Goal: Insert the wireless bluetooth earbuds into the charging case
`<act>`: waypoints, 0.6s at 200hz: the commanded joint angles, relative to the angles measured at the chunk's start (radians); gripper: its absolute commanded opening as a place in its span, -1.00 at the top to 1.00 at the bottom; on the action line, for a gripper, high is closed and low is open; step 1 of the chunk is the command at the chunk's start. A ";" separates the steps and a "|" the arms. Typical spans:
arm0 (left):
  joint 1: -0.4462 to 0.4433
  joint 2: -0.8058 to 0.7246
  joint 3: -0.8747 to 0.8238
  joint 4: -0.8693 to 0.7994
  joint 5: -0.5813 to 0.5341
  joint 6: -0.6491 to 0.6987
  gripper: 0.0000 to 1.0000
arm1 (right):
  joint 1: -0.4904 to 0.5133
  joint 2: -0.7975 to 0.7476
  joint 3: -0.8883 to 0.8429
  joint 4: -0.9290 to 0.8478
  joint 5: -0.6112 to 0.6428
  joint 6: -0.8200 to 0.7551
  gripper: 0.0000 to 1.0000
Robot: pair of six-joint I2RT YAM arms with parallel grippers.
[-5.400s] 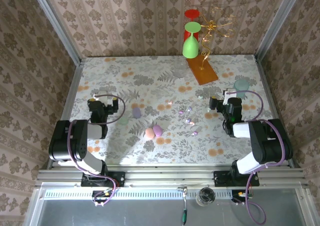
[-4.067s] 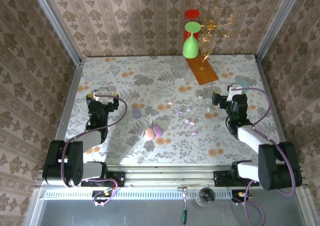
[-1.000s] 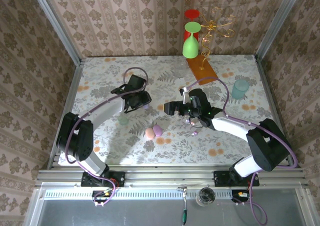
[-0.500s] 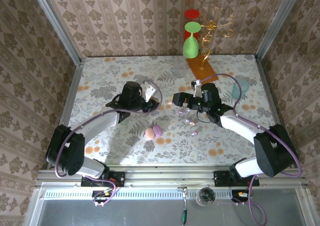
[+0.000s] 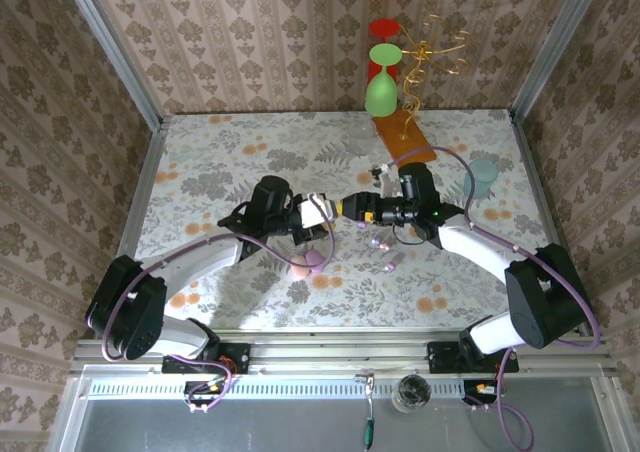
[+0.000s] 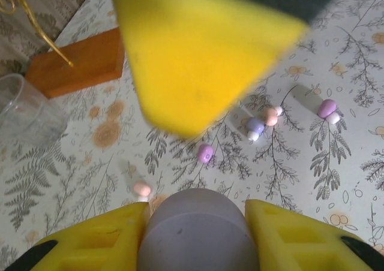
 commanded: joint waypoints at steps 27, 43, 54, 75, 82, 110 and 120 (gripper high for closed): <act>-0.020 0.014 0.008 0.083 0.052 0.031 0.80 | 0.047 0.054 0.062 -0.058 -0.069 -0.044 -0.50; -0.024 0.011 0.004 0.086 0.051 0.029 0.80 | 0.052 0.066 0.071 -0.062 -0.066 -0.031 -0.39; -0.027 0.008 0.005 0.082 0.054 0.029 0.80 | 0.055 0.076 0.080 -0.069 -0.063 -0.028 -0.31; -0.032 0.002 0.000 0.082 0.069 0.034 0.80 | 0.056 0.092 0.089 -0.071 -0.063 -0.016 -0.16; -0.032 0.000 -0.002 0.084 0.075 0.034 0.80 | 0.057 0.097 0.092 -0.069 -0.063 -0.013 -0.08; -0.032 -0.012 -0.030 0.134 0.085 0.013 0.80 | 0.055 0.103 0.098 -0.078 -0.067 -0.003 0.36; -0.029 -0.017 -0.036 0.152 0.084 0.004 0.78 | 0.054 0.098 0.097 -0.077 -0.066 0.000 0.50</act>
